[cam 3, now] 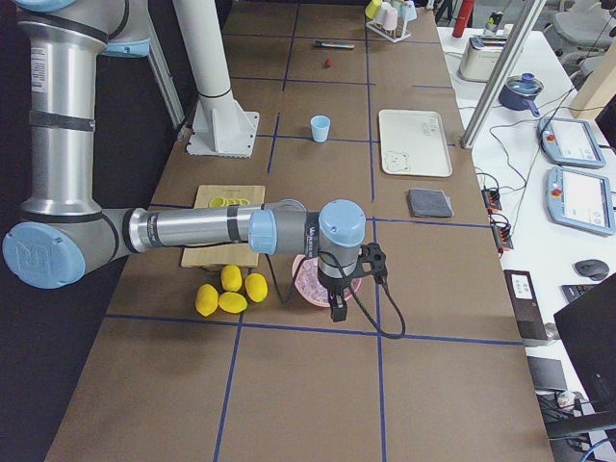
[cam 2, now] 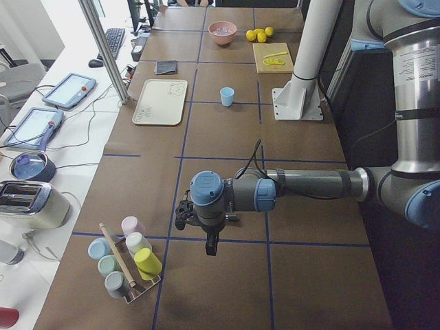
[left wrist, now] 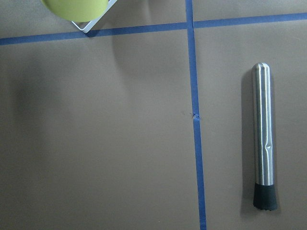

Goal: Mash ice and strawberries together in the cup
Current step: 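Lower the right gripper into the pink bowl and grasp an ice cube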

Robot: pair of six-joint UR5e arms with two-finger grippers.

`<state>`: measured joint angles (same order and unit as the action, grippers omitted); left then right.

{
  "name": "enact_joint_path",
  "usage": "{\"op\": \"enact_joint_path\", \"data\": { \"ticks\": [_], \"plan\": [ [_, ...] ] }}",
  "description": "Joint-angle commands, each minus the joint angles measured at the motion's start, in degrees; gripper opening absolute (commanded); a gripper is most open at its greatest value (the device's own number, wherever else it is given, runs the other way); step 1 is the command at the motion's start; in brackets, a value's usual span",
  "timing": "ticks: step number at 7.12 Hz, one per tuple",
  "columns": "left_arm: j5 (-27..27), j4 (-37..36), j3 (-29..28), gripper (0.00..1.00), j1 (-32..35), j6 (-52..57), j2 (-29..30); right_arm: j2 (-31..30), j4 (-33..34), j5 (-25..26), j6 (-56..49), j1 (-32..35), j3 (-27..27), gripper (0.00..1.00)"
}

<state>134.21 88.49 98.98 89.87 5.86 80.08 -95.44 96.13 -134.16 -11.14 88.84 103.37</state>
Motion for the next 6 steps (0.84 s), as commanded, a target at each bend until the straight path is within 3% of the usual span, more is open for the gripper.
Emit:
{"op": "enact_joint_path", "data": {
  "ticks": [1, 2, 4, 6],
  "plan": [
    [0.09, 0.11, 0.16, 1.0, 0.04, -0.06, -0.01, 1.21, -0.07, -3.54, 1.81, -2.78, 2.01, 1.0],
    [0.09, 0.11, 0.33, 1.0, 0.04, -0.15, -0.01, 1.92, -1.29, -4.52, 5.56, -4.45, 2.01, 0.99],
    [0.26, 0.11, 0.86, 1.0, 0.04, -0.15, -0.19, 0.96, -18.96, -2.53, 22.66, -11.46, -1.48, 0.99],
    [0.35, 0.11, 1.04, 1.0, 0.04, -0.15, -0.27, -0.01, -30.34, 3.36, 31.15, -17.01, -5.96, 0.98]
  ]
}}
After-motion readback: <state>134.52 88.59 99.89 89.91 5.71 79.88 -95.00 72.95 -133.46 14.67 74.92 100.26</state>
